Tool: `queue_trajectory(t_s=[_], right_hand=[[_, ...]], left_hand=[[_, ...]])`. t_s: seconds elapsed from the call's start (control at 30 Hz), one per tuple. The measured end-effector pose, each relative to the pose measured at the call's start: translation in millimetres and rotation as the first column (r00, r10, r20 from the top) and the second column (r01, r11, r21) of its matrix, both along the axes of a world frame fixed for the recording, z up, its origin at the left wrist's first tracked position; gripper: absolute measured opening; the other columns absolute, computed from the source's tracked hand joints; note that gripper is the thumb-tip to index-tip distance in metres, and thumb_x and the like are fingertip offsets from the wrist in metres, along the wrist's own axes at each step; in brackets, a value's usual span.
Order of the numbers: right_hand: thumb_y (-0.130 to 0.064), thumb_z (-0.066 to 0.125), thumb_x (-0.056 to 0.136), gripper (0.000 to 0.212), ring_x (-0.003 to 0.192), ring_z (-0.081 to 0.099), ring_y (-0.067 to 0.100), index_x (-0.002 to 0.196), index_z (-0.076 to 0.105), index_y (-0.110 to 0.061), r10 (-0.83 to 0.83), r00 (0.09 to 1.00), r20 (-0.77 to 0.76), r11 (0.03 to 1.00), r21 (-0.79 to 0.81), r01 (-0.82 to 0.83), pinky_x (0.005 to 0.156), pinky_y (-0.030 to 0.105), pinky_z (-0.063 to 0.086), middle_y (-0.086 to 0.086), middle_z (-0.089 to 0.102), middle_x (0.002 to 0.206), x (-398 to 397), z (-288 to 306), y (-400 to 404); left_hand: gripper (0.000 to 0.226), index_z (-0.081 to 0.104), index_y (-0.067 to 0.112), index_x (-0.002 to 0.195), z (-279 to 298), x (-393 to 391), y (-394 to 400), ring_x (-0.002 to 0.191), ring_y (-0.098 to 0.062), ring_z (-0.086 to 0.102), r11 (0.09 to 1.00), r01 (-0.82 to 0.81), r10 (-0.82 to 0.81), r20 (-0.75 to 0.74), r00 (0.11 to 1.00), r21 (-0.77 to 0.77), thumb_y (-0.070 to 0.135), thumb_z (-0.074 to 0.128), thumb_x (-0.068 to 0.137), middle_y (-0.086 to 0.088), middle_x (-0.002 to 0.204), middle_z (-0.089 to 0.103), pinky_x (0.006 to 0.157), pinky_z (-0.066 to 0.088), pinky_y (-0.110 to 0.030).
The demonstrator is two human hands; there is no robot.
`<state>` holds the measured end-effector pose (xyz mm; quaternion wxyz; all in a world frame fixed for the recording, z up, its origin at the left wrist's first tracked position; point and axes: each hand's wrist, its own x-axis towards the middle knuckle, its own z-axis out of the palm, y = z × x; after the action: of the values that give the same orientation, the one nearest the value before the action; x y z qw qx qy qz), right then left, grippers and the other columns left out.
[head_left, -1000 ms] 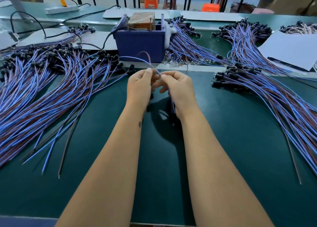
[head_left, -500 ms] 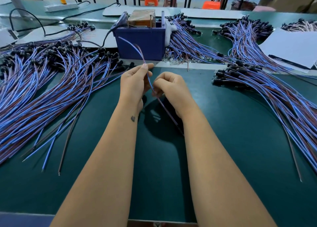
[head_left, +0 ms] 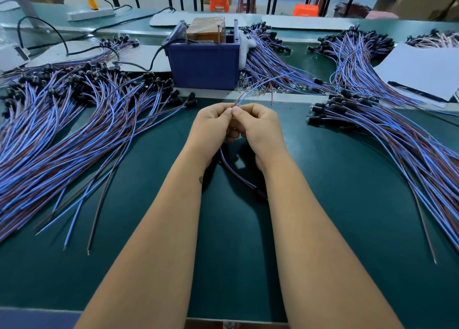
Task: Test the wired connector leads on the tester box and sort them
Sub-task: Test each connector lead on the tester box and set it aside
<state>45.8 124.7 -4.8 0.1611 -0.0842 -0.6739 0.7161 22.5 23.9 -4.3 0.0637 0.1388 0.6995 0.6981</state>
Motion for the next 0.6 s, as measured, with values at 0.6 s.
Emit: queue_trajectory(t_s=[0.6], right_hand=[[-0.008,0.048,0.097,0.02,0.038,0.029,0.005,0.079,0.049,-0.016,-0.021,0.998,0.054,0.974,-0.224,0.032,0.038,0.015,0.024,-0.006,0.044,0.049,0,8,5]], left_hand=[[0.024,0.061,0.018,0.082,-2,-15,-17,0.04,-0.006,0.028,0.92,-0.344,0.333,0.086,0.939,0.188,0.012,0.046,0.1,0.005,0.051,0.039,0.04,0.024,-0.018]])
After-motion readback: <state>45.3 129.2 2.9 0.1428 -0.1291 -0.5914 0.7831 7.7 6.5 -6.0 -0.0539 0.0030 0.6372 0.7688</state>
